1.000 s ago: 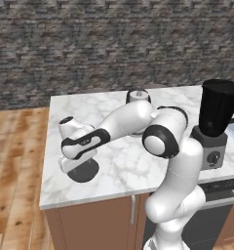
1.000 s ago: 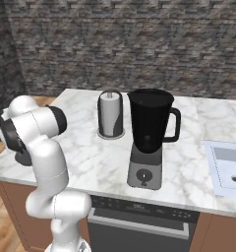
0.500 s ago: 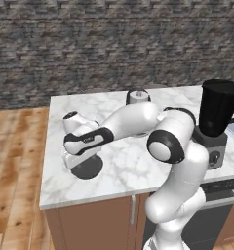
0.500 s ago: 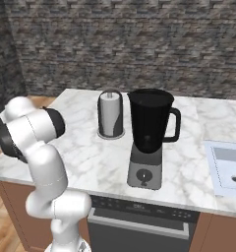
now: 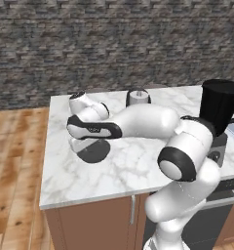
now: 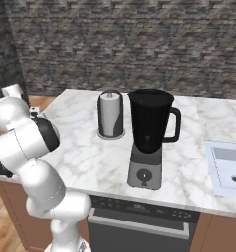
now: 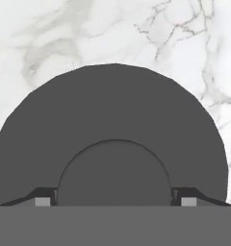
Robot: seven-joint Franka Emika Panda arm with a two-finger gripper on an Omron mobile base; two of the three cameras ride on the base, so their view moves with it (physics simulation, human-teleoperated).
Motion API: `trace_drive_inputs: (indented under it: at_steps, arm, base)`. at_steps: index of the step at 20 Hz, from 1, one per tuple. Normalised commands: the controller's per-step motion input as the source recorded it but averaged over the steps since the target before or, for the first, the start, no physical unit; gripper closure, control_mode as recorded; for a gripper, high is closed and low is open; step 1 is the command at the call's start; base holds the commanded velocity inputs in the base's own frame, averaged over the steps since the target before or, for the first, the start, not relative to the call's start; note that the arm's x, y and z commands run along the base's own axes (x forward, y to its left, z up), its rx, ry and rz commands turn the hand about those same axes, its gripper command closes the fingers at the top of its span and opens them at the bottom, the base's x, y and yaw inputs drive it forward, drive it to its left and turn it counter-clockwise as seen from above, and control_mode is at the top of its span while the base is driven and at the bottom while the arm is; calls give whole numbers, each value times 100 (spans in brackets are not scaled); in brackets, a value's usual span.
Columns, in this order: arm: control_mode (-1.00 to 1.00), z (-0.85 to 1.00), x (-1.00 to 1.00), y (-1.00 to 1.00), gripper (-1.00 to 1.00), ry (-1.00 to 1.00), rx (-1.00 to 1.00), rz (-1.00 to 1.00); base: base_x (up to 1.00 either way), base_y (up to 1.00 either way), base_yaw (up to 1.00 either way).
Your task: Close the lid blender by securely placing the lid on top.
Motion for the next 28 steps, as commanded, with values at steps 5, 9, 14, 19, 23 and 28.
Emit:
trace_drive_inputs:
  at_steps: [5, 9, 14, 19, 23, 28]
  arm:
    - [-100, 74, -3, -47, 100, -18, 0, 0]
    - [-100, 66, -2, -66, 100, -15, 2, -2]
    - [-100, 65, -7, -73, 100, -21, 6, -3]
    - [-100, 87, -7, -66, 100, -20, 8, -4]
    - [-100, 92, 0, -70, 100, -16, 11, -7]
    - [-100, 88, 0, -63, 100, -12, 11, -10]
  base:
    - [0, 0, 0]
    - [0, 0, 0]
    - [0, 0, 0]
    - [0, 0, 0]
    - [0, 0, 0]
    - [0, 0, 0]
